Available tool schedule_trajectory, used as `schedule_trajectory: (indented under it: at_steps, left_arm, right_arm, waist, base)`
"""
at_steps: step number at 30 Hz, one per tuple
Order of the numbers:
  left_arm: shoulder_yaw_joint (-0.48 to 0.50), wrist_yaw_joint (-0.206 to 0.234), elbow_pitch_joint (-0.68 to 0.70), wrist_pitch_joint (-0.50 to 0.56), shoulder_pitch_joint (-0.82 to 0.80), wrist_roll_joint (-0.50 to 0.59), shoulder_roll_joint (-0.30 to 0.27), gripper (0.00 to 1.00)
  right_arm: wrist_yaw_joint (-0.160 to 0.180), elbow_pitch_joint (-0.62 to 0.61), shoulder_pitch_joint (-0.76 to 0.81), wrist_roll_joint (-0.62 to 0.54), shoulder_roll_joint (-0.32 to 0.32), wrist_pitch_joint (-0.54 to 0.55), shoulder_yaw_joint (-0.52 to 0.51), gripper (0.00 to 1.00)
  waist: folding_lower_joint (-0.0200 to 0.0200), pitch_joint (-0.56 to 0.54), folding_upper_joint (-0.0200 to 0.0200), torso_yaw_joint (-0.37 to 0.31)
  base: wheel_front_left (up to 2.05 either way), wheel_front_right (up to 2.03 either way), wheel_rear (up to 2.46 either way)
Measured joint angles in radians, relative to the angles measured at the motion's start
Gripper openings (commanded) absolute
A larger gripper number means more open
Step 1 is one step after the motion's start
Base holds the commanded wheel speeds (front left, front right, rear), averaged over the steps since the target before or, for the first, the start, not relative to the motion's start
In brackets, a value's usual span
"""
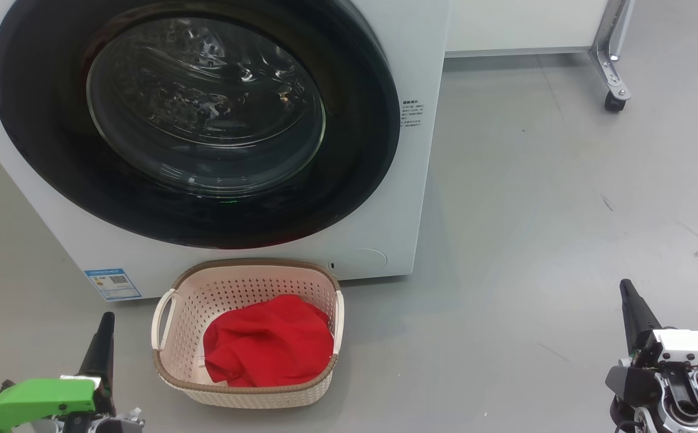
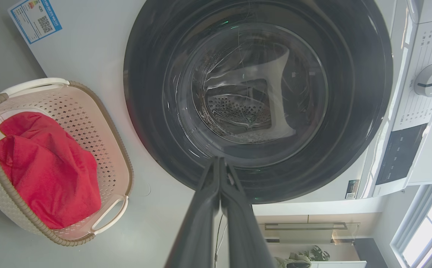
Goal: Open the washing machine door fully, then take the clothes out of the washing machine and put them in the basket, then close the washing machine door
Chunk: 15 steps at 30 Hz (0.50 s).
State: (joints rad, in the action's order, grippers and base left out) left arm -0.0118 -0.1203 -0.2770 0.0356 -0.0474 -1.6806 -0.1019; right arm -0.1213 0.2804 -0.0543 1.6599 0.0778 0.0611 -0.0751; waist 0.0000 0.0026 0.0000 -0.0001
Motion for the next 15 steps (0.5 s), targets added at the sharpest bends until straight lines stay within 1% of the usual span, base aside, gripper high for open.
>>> schedule_trajectory:
  at_steps: [15]
  left_arm:
    - [0.003, 0.0, 0.0, 0.003, 0.0, 0.0, 0.002, 0.0]
  right_arm:
    - [0.0, 0.0, 0.0, 0.0, 0.0, 0.001, -0.001, 0.0]
  waist:
    - [0.0, 0.0, 0.0, 0.0]
  base:
    - [0.0, 0.0, 0.0]
